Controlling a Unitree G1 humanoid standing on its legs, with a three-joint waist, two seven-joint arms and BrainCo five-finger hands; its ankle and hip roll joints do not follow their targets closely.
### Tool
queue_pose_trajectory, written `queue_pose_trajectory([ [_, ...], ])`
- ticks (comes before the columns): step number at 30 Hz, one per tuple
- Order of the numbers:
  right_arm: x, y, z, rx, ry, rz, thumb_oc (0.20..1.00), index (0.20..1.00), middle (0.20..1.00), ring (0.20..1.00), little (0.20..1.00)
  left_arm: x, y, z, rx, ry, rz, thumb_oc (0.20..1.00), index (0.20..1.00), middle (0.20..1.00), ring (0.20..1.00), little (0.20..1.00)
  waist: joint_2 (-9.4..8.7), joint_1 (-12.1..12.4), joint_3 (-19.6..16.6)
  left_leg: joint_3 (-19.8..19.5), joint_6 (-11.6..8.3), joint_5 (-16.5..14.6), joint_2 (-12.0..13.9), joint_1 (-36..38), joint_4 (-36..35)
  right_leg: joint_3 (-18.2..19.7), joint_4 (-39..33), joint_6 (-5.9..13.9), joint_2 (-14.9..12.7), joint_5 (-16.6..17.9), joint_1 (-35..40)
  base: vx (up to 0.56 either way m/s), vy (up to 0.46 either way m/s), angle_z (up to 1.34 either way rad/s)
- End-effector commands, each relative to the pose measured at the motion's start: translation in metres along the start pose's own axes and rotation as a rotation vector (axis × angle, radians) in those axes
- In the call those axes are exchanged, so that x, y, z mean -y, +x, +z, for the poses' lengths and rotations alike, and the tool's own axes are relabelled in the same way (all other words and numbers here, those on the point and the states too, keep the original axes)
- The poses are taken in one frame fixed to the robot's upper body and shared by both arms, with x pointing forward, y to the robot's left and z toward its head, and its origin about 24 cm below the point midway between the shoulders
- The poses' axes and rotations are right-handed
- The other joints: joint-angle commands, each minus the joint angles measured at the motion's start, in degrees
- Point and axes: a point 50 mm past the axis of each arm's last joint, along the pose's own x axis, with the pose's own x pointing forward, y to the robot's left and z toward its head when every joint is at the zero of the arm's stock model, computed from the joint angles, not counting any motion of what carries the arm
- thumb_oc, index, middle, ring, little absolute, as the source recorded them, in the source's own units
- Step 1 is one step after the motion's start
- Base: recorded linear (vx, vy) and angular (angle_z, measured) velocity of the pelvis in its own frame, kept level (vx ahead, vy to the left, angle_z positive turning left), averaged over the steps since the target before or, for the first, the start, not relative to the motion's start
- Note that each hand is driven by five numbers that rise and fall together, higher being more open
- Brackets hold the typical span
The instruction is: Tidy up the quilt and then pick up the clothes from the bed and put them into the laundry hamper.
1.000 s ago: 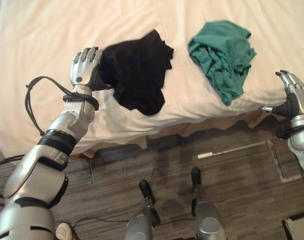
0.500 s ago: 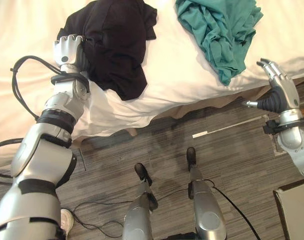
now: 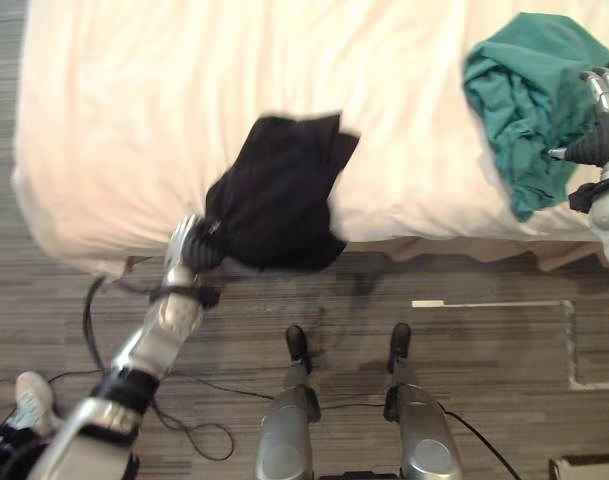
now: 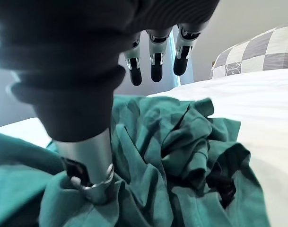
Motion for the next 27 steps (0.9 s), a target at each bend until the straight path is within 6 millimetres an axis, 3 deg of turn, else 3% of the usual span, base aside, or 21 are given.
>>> queue_pose_trajectory([
  [1, 0.026, 0.018, -0.02, -0.134, -0.04, -0.028, 1.0, 1.0, 1.0, 1.0, 1.0, -0.016, -0.015, -0.029, -0.11, -0.061, 0.053, 0.2, 0.2, 0.2, 0.2, 0.2, 0.1, 3.2, -0.5, 0.3, -8.36, -0.1, 4.1, 0.8, -0.4, 0.3, 4.0, 5.76, -2.4, -4.4, -4.2, -0.06, -0.04, 0.28],
  [2, 0.022, 0.017, -0.028, -0.19, -0.031, 0.003, 1.0, 1.0, 1.0, 1.0, 1.0, -0.012, -0.022, -0.036, -0.141, -0.103, 0.052, 0.2, 0.2, 0.2, 0.2, 0.2, 0.61, 3.9, -0.2, 0.0, -8.44, -0.2, 4.2, 0.7, -0.4, -0.1, 4.8, 5.61, -2.3, -4.9, -4.4, -0.04, -0.022, 0.2],
  [4, 0.012, 0.014, -0.033, -0.224, -0.036, 0.06, 0.313, 0.313, 0.313, 0.313, 0.313, -0.01, -0.031, -0.048, -0.194, -0.161, 0.061, 0.2, 0.2, 0.2, 0.2, 0.2, 0.99, 4.3, 0.0, -0.5, -8.39, 0.2, 4.3, 0.1, -0.4, -0.4, 5.8, 5.24, -2.1, -5.4, -5.1, -0.04, -0.04, 0.27],
  [5, -0.003, 0.006, -0.043, -0.304, 0.019, 0.128, 0.2, 0.2, 0.2, 0.2, 0.2, -0.002, -0.041, -0.06, -0.256, -0.234, 0.078, 0.2, 0.2, 0.2, 0.2, 0.2, 1.22, 4.9, 0.3, -1.2, -8.22, 0.2, 4.6, 0.1, -0.4, -1.0, 7.1, 4.93, -1.7, -6.4, -5.3, -0.05, -0.077, 0.25],
  [8, -0.035, -0.014, -0.045, -0.333, 0.131, 0.222, 0.2, 0.2, 0.2, 0.2, 0.2, 0.013, -0.057, -0.072, -0.332, -0.356, 0.099, 0.2, 0.2, 0.2, 0.2, 0.2, 1.13, 6.2, 0.6, -3.4, -8.46, 1.4, 5.1, -0.4, -0.3, -3.3, 8.4, 4.11, -1.3, -7.9, -4.9, -0.03, -0.126, 0.18],
  [11, -0.077, -0.046, -0.029, -0.319, 0.346, 0.291, 0.2, 0.2, 0.2, 0.2, 0.2, 0.039, -0.049, -0.059, -0.324, -0.444, 0.085, 0.2, 0.2, 0.2, 0.2, 0.2, 0.97, 8.4, 0.0, -6.3, -10.26, 2.4, 5.5, -2.2, -0.4, -9.3, 8.9, 3.72, -2.5, -9.2, -2.8, -0.06, -0.187, 0.48],
  [12, -0.096, -0.068, -0.023, -0.301, 0.409, 0.329, 0.2, 0.2, 0.2, 0.2, 0.2, 0.051, -0.046, -0.049, -0.303, -0.47, 0.057, 0.2, 0.2, 0.2, 0.2, 0.2, 0.87, 8.5, -0.4, -5.1, -9.84, 2.1, 5.9, -2.2, -0.4, -12.9, 8.6, 3.86, -3.9, -9.6, -1.0, -0.07, -0.156, 0.59],
  [14, -0.122, -0.098, 0.005, -0.201, 0.433, 0.403, 0.2, 0.2, 0.2, 0.2, 0.2, 0.071, -0.045, -0.031, -0.253, -0.519, 0.008, 0.2, 0.2, 0.2, 0.2, 0.2, 0.06, 7.7, -2.1, 3.5, -8.0, -0.6, 8.2, 1.4, 0.5, -17.8, 8.8, 4.7, -6.8, -10.0, 2.1, -0.05, -0.13, 1.11],
  [15, -0.147, -0.134, 0.029, -0.158, 0.486, 0.484, 0.2, 0.2, 0.2, 0.2, 0.2, 0.08, -0.048, -0.023, -0.244, -0.582, 0.0, 0.2, 0.2, 0.2, 0.2, 0.2, -0.32, 7.2, -3.3, 9.1, -7.69, -2.4, 9.7, 5.5, 4.0, -21.0, 8.7, 4.71, -8.9, -9.0, 5.1, -0.04, -0.09, 1.92],
  [16, -0.148, -0.137, 0.029, -0.161, 0.485, 0.489, 0.2, 0.2, 0.2, 0.2, 0.2, 0.079, -0.05, -0.025, -0.248, -0.577, -0.001, 0.2, 0.2, 0.2, 0.2, 0.2, -0.43, 7.0, -3.3, 8.9, -7.71, -2.7, 9.7, 5.6, 4.3, -21.3, 8.5, 4.81, -8.9, -9.0, 5.6, -0.12, -0.052, 1.76],
  [18, -0.161, -0.164, 0.056, -0.095, 0.515, 0.56, 0.2, 0.2, 0.2, 0.2, 0.2, 0.083, -0.053, -0.027, -0.269, -0.584, 0.0, 0.2, 0.2, 0.2, 0.2, 0.2, -0.74, 6.3, -5.7, 12.6, -8.1, -3.3, 11.6, 8.6, 6.1, -25.6, 8.2, 4.85, -11.6, -7.4, 8.4, -0.08, 0.001, 1.19],
  [20, -0.168, -0.181, 0.079, -0.089, 0.616, 0.587, 0.2, 0.2, 0.2, 0.2, 0.2, 0.089, -0.053, -0.026, -0.297, -0.613, 0.011, 0.2, 0.2, 0.2, 0.2, 0.2, -0.84, 5.3, -8.5, 17.0, -8.3, -2.2, 13.9, 10.3, 6.6, -30.2, 8.2, 5.43, -13.9, -6.0, 11.4, -0.06, 0.11, 1.61],
  [21, -0.169, -0.184, 0.085, -0.091, 0.656, 0.589, 0.2, 0.2, 0.2, 0.2, 0.2, 0.091, -0.053, -0.024, -0.298, -0.61, 0.009, 0.2, 0.2, 0.2, 0.2, 0.2, -0.68, 5.1, -9.7, 17.8, -8.29, -1.9, 14.5, 10.7, 6.2, -30.5, 8.3, 5.58, -14.5, -5.9, 12.7, 0.06, 0.192, 1.98],
  [24, -0.163, -0.187, 0.088, -0.091, 0.688, 0.572, 0.2, 0.2, 0.2, 0.2, 0.2, 0.087, -0.063, -0.033, -0.332, -0.589, 0.004, 0.2, 0.2, 0.2, 0.2, 0.2, -1.0, 4.9, -11.2, 16.0, -7.51, -2.6, 12.6, 11.7, 4.6, -30.9, 9.5, 6.35, -16.4, -4.4, 14.8, 0.06, 0.202, 2.02],
  [26, -0.157, -0.2, 0.084, -0.139, 0.774, 0.547, 0.2, 0.2, 0.2, 0.2, 0.2, 0.077, -0.062, -0.038, -0.34, -0.564, 0.05, 0.2, 0.2, 0.2, 0.2, 0.2, -2.67, 6.1, -11.2, 12.4, -5.66, -4.6, 9.5, 10.1, 3.8, -31.4, 11.9, 7.47, -19.9, -0.6, 17.4, 0.03, 0.062, 1.5],
  [27, -0.157, -0.201, 0.083, -0.143, 0.776, 0.547, 0.2, 0.2, 0.2, 0.2, 0.2, 0.077, -0.063, -0.038, -0.341, -0.56, 0.048, 0.2, 0.2, 0.2, 0.2, 0.2, -2.77, 5.8, -11.2, 11.9, -5.51, -4.7, 9.2, 9.9, 3.9, -31.9, 12.1, 7.54, -20.1, -0.7, 17.7, 0.16, 0.093, 1.78],
])
